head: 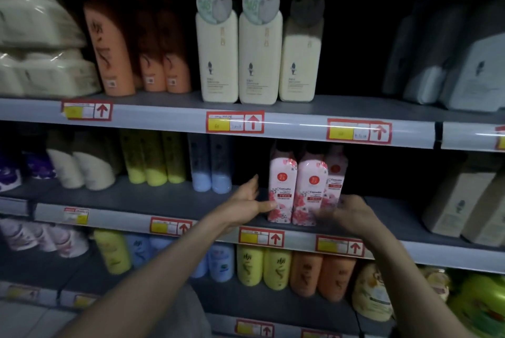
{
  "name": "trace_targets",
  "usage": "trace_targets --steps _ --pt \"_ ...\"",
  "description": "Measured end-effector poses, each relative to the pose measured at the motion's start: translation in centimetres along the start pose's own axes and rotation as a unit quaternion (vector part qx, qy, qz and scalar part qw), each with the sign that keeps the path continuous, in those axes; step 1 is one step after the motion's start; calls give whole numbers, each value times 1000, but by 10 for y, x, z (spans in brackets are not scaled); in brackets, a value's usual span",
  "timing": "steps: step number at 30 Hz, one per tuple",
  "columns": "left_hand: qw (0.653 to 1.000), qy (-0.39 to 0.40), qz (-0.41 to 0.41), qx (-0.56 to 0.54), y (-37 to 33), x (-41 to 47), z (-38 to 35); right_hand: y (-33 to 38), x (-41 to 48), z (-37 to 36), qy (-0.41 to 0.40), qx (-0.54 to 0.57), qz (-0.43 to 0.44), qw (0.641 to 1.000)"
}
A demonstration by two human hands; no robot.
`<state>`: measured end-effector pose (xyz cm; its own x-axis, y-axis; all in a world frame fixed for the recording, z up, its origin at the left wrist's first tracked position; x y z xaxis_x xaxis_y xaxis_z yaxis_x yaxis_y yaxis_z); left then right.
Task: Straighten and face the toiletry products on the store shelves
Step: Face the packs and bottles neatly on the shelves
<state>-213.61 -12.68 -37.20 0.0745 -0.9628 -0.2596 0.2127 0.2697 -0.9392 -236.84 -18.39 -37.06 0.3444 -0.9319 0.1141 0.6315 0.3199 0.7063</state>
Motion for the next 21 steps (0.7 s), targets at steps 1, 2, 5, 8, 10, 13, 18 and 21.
trace_targets --steps 1,2,5,8,10,13,18,21 --pt "1000 8 -3 4 3 6 -3 -2 4 -7 32 -19 17 999" --pt "1000 6 -8 9 7 11 -6 -1 8 -11 54 -32 33 997" --pt "999 -22 -36 23 10 19 -10 3 19 -11 29 11 62 998" --pt "997 -40 -56 26 8 22 -16 -8 28 -10 6 42 39 998" --pt "996 -53 -55 35 9 24 -16 -21 32 -11 -2 54 15 998" --pt "996 -51 -52 58 10 22 -18 -41 40 -12 -36 82 6 996" --pt "995 -54 -50 64 9 17 -20 -36 22 8 -130 79 -23 988" --pt "994 -57 -40 81 14 10 -22 -31 20 -3 -117 55 -15 992"
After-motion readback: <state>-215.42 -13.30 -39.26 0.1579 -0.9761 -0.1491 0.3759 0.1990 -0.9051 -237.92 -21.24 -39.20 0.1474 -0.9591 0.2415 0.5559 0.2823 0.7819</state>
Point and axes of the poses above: each hand's wrist, its own x-axis towards the middle knuckle, its own z-axis out of the back of the hand, y = z × x, the point moved 10 cm from there along x, towards the middle knuckle, and after that the axes turned 15 degrees about z, right-handed, at the moved point
